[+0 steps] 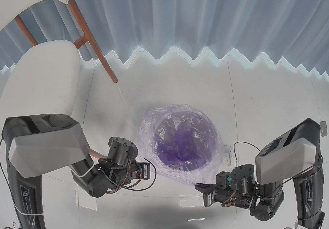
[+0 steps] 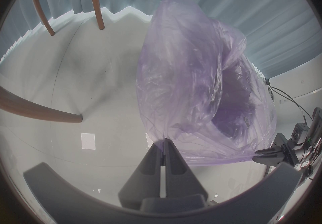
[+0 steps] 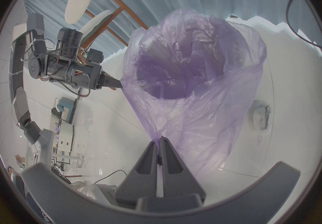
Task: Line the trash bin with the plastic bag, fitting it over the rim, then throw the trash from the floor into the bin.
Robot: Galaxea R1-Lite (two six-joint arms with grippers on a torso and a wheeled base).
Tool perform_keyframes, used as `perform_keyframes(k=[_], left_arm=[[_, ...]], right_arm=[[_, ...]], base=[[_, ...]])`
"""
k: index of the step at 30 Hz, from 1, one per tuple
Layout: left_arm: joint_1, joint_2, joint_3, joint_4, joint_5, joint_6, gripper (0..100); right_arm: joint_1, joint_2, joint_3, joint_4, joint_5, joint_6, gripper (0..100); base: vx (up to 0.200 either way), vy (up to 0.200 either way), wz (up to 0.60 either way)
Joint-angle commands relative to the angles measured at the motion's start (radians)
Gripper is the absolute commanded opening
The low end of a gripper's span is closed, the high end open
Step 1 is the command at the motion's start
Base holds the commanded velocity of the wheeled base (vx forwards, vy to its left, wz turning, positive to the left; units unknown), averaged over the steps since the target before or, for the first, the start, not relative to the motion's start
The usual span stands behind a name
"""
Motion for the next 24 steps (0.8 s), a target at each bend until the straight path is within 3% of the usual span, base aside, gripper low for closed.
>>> perform_keyframes(k=[1, 10, 11, 13, 14, 21, 24], left_arm=[[-0.009, 0.051, -0.004, -0.01, 0.002, 0.003, 0], [-0.015, 0.063, 0.002, -0.063, 0.005, 0.004, 0], [-0.018, 0.063, 0.004, -0.063, 0.022, 0.004, 0], [-0.022, 0.06, 0.013, -0.061, 0.048, 0.003, 0], [-0.024, 0.059, 0.027, -0.063, 0.059, 0.007, 100], [-0.022, 0.036, 0.096, -0.069, 0.062, 0.042, 100], [-0.019, -0.056, 0.153, -0.067, 0.059, 0.044, 100]], right_arm=[[-0.002, 0.054, -0.016, -0.017, 0.0, 0.005, 0], [-0.005, 0.056, -0.02, -0.017, -0.001, 0.016, 0], [-0.005, 0.054, -0.019, -0.017, -0.001, 0.013, 100], [-0.004, 0.051, -0.006, -0.017, 0.0, 0.01, 100], [-0.001, 0.048, 0.001, -0.017, -0.001, 0.011, 100], [0.033, 0.013, 0.079, -0.017, -0.001, 0.016, 100], [0.038, -0.077, 0.133, -0.017, 0.002, 0.013, 100]], base=[[0.0, 0.0, 0.0], [0.0, 0.0, 0.0], [0.0, 0.0, 0.0], [0.0, 0.0, 0.0], [0.0, 0.0, 0.0], [0.0, 0.0, 0.0], [0.0, 0.0, 0.0]])
